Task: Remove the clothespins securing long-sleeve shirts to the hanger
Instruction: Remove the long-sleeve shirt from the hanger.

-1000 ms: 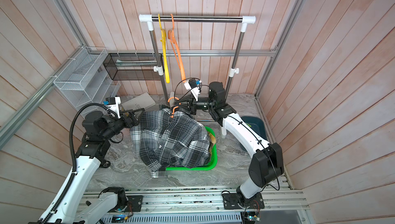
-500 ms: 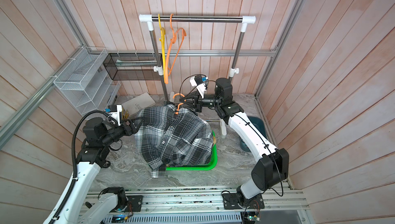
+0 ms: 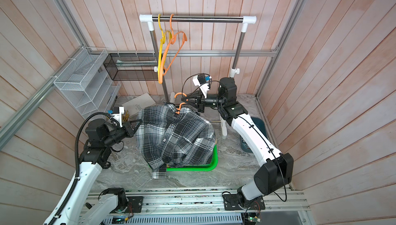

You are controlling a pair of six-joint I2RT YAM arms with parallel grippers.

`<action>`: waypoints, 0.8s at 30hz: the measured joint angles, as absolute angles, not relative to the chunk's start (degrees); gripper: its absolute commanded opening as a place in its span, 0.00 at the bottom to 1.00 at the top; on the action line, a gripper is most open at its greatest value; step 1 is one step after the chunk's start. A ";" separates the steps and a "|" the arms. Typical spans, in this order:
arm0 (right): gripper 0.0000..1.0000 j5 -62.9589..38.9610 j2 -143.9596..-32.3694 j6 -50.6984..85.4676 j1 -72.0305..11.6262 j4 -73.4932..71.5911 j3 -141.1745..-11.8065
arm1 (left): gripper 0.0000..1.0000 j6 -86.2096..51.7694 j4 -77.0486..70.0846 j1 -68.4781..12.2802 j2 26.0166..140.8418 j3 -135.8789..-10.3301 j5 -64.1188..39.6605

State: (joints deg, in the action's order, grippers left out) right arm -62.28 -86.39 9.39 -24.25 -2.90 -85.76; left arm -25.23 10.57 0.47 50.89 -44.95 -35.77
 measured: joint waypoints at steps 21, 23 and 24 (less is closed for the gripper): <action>0.00 -67.29 -70.57 19.16 -10.66 -14.61 -66.13 | 0.00 -34.09 8.78 7.09 46.48 -40.10 -34.20; 0.00 -68.05 -70.04 19.86 -9.96 -15.55 -65.65 | 0.00 -34.44 8.29 7.09 46.00 -39.46 -34.87; 0.00 -68.38 -69.80 20.10 -9.56 -16.01 -65.43 | 0.00 -34.50 8.23 7.09 45.89 -39.33 -35.20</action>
State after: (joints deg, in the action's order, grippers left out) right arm -68.38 -69.80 20.10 -9.56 -16.01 -65.43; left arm -34.50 8.23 7.09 45.89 -39.33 -35.20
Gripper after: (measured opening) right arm 0.078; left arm 0.044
